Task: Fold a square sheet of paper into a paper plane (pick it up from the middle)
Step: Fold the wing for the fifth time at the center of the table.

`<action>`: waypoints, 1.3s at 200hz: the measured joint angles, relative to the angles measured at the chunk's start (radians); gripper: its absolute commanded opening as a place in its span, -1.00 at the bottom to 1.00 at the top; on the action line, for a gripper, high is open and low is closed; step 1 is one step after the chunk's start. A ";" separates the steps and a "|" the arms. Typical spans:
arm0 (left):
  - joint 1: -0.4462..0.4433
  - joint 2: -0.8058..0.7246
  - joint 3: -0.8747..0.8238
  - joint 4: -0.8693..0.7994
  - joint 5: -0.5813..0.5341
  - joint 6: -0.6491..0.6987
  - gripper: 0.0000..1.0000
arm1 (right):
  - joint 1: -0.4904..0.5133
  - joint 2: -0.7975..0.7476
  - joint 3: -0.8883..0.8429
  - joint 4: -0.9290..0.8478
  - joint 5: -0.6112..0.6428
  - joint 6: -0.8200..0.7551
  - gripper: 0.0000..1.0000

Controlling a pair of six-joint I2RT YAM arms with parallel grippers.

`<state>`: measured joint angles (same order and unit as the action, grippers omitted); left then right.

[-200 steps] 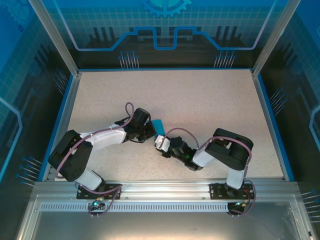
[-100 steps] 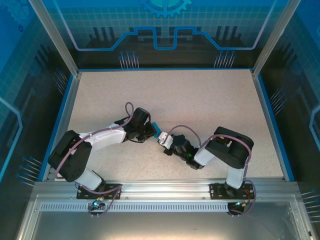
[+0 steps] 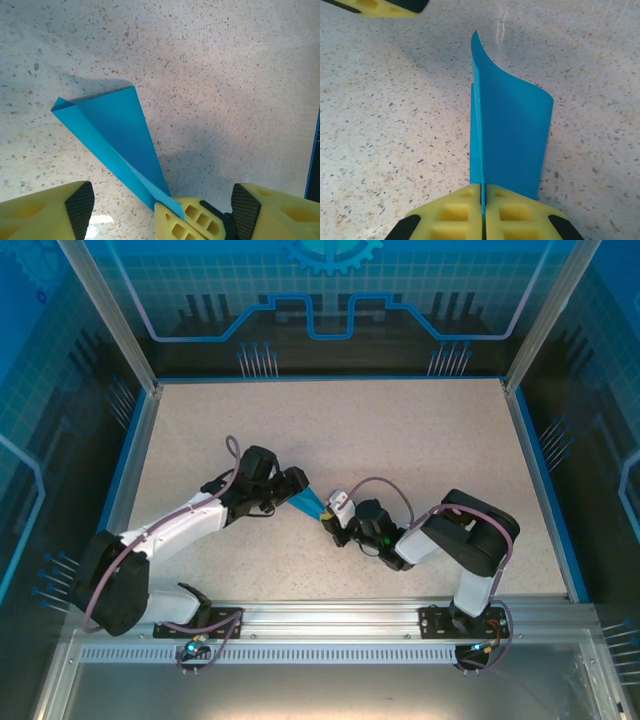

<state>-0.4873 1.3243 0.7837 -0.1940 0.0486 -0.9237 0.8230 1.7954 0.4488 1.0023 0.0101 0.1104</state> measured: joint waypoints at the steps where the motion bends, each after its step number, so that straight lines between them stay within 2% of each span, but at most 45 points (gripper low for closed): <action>1: 0.000 -0.001 -0.002 0.001 0.000 0.000 0.56 | -0.001 0.000 0.000 0.000 -0.002 0.002 -0.88; 37: 0.007 -0.018 -0.080 0.038 0.005 0.008 0.50 | -0.034 0.000 0.001 -0.024 -0.068 0.090 -0.87; 69: 0.008 -0.018 -0.138 0.105 0.063 0.011 0.26 | -0.039 0.000 0.013 -0.061 -0.109 0.159 -0.86; 118: 0.008 0.012 -0.183 0.232 0.160 0.011 0.03 | -0.089 0.008 0.064 -0.137 -0.185 0.294 -0.84; 199: 0.008 0.106 -0.185 0.350 0.242 0.018 -0.06 | -0.130 0.035 0.094 -0.214 -0.266 0.396 -0.83; 260: 0.007 0.188 -0.180 0.393 0.271 0.034 -0.21 | -0.173 0.053 0.110 -0.217 -0.351 0.478 -0.81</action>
<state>-0.4805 1.5124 0.6037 0.1986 0.3199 -0.8894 0.6502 1.8488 0.5591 0.7853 -0.3412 0.5888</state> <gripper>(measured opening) 0.408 0.093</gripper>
